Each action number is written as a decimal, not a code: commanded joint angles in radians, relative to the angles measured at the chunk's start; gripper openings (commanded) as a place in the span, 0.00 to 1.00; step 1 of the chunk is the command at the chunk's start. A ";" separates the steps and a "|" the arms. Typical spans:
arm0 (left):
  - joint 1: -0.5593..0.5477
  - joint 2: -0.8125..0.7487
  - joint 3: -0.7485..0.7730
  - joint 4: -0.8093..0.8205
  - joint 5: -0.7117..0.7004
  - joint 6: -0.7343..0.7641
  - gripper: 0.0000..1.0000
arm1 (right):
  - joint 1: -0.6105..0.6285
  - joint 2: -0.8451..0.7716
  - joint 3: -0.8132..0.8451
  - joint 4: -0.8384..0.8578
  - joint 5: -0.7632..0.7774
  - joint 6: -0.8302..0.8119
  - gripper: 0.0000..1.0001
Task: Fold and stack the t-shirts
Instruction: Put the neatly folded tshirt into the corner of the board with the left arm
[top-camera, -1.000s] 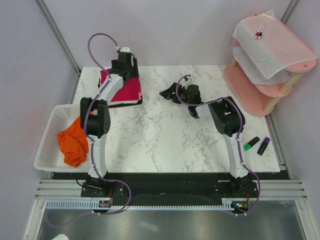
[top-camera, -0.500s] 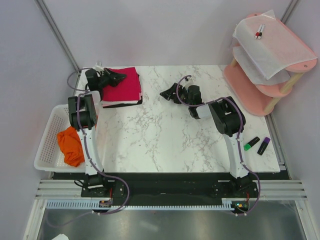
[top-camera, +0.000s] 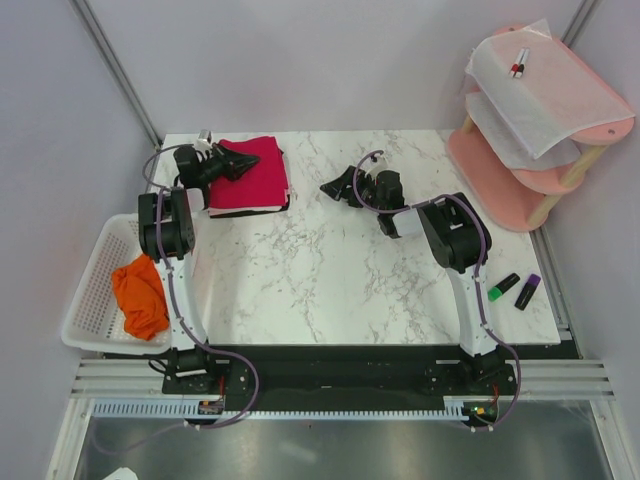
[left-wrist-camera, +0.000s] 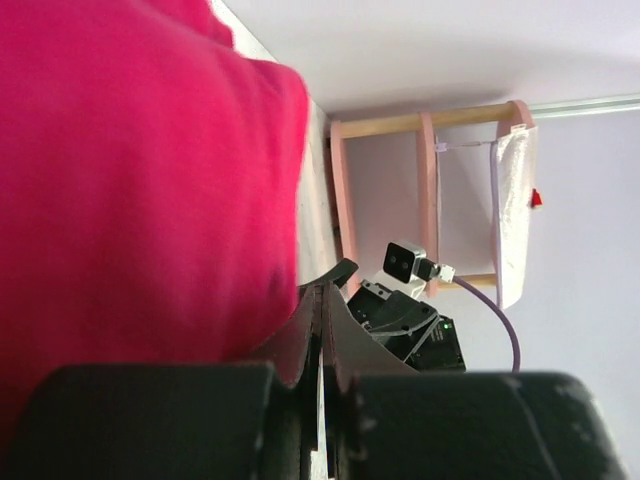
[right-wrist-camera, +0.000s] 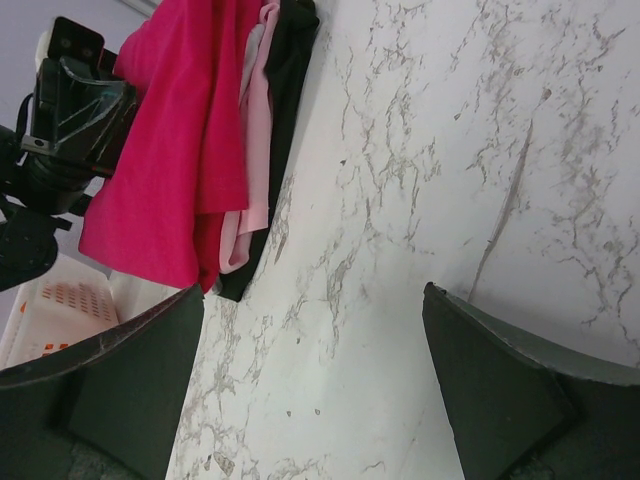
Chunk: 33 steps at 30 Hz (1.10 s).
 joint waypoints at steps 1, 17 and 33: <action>-0.012 -0.214 0.026 -0.336 -0.066 0.316 0.02 | -0.005 0.029 -0.048 -0.076 -0.010 0.012 0.98; -0.388 -0.138 0.614 -1.408 -0.836 1.065 0.02 | -0.034 -0.124 -0.129 -0.157 0.079 -0.063 0.98; -0.420 0.039 0.687 -1.593 -1.135 1.108 0.02 | -0.063 -0.209 -0.174 -0.197 0.114 -0.084 0.98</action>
